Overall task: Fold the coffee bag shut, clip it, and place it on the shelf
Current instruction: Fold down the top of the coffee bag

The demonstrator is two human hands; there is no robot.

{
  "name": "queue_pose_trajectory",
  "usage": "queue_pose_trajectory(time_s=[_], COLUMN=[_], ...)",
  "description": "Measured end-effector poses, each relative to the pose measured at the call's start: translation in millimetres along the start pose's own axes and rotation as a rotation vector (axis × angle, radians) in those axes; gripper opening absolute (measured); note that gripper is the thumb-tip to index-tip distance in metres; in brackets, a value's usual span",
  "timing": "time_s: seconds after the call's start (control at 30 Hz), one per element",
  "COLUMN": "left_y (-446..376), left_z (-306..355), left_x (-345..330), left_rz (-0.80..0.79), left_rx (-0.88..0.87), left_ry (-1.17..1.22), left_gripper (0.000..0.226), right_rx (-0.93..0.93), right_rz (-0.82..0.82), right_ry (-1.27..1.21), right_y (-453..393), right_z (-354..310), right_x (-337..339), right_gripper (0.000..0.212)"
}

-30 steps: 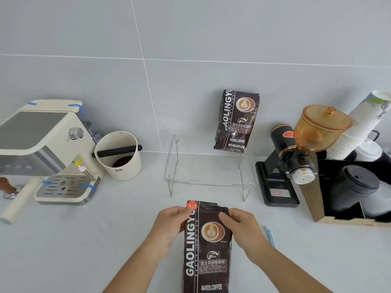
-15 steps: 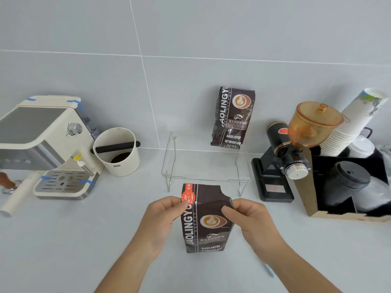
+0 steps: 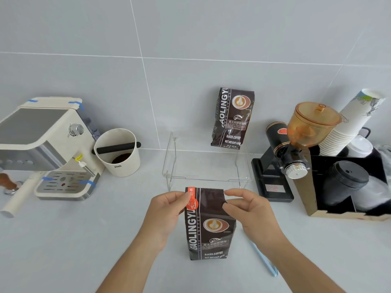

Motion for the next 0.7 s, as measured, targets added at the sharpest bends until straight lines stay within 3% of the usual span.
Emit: queue_pose_trajectory(time_s=[0.3, 0.43, 0.5, 0.6, 0.7], left_y=[6.1, 12.2, 15.2, 22.7, 29.6], left_z=[14.1, 18.9, 24.4, 36.8, 47.6], left_x=[13.1, 12.6, 13.5, 7.1, -0.1], left_rz=[0.045, 0.049, 0.09, 0.099, 0.109], left_rx=[-0.108, -0.149, -0.198, -0.348, -0.47], left_ry=[-0.22, -0.245, -0.331, -0.54, -0.663], left_gripper=[0.019, 0.006, 0.021, 0.045, 0.032], right_rx=[0.133, 0.179, 0.198, 0.215, 0.259], right_rz=[-0.012, -0.009, -0.028, -0.062, -0.044], right_ry=[0.087, 0.274, 0.374, 0.5, 0.595], right_y=[-3.3, -1.3, -0.6, 1.6, 1.5], right_z=[-9.1, -11.4, -13.8, -16.3, -21.1], right_x=[-7.3, -2.8, -2.1, -6.4, -9.1], right_gripper=[0.039, 0.046, 0.047, 0.042, 0.026])
Point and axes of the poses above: each hand's wrist, its own y-axis away from the middle knuckle, its own x-axis out of the back of the hand, z = x × y, the point moved 9 cm from there along -y, towards the middle knuckle, and after that the axes turned 9 degrees about x, right-handed, at the moved point
